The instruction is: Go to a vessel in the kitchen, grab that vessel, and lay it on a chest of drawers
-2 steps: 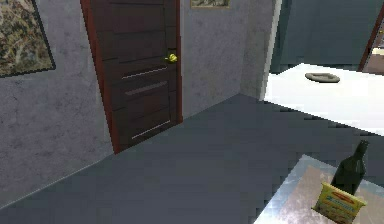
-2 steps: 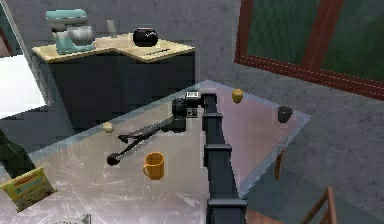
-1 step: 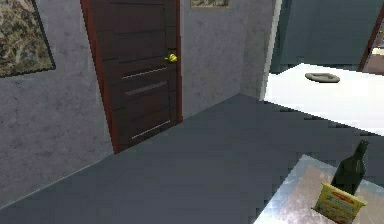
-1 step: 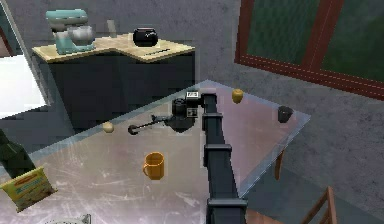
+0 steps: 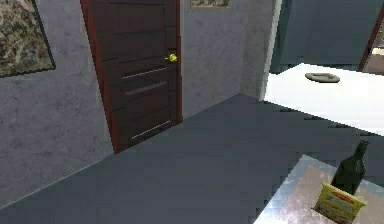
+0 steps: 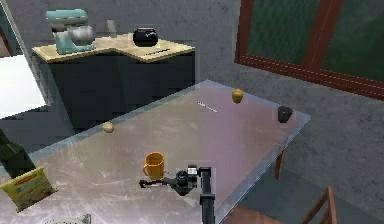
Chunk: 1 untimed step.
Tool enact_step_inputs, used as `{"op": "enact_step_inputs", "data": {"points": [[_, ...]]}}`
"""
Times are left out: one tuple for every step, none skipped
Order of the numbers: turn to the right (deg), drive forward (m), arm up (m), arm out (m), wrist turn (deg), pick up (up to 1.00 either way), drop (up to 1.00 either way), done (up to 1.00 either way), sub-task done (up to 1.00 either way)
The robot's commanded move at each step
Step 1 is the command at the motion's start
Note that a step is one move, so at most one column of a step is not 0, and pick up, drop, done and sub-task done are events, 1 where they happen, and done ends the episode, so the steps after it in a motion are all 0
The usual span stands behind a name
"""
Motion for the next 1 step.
{"op": "enact_step_inputs", "data": {"points": [[0.0,0.0,0.0,0.0,0.0,1.0,0.0,0.0,0.0]]}}
